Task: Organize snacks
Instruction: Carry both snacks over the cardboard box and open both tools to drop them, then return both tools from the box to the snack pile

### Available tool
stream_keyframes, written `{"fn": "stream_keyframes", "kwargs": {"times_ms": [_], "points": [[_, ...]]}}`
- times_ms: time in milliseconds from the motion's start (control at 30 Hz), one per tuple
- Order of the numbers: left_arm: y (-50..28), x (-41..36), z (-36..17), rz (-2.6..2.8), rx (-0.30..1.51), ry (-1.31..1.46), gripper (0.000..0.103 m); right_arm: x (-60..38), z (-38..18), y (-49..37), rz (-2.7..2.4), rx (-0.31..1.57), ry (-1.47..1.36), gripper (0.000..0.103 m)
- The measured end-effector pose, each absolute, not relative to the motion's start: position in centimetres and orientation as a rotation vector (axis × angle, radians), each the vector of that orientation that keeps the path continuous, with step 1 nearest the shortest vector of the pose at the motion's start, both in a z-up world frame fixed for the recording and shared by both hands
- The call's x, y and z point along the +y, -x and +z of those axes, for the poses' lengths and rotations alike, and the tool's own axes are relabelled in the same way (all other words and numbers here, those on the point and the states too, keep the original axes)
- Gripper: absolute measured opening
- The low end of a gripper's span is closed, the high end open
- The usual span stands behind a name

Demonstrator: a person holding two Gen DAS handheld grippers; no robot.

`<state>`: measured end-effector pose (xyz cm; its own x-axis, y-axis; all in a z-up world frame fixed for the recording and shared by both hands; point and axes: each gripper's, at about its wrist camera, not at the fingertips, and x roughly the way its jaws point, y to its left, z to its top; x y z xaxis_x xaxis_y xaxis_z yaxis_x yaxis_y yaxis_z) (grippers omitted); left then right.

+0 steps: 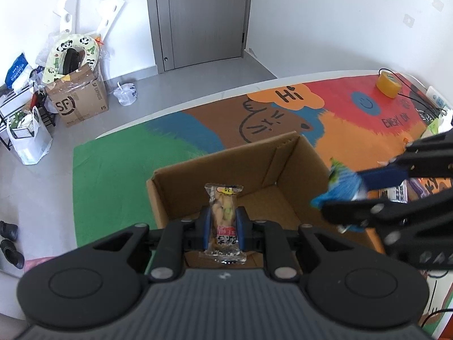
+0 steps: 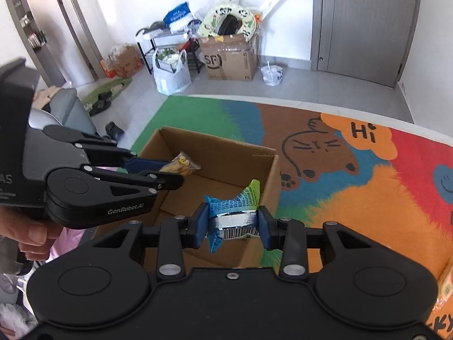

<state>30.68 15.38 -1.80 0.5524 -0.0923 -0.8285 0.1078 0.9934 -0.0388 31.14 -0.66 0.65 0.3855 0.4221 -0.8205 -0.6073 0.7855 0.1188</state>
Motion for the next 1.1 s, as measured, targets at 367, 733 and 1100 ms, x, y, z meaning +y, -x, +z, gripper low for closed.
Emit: {"fn": "stream_keyframes", "kwargs": {"times_ms": [367,733,1100], "points": [[-29.7,16.5,1.2,-0.102,0.943,0.004,0.030,2.2,0.4,-32.2,0.663,0.984,0.299,0.038],[-27.6,18.5,1.5,-0.038,0.943,0.025,0.050,5.6,0.3,-31.5,0.660,1.002,0.443,0.062],[-25.6,18.0,2.3,-0.057,0.922,0.044,0.074,2.0,2.6,-30.0,0.659,0.948,0.418,0.073]]}}
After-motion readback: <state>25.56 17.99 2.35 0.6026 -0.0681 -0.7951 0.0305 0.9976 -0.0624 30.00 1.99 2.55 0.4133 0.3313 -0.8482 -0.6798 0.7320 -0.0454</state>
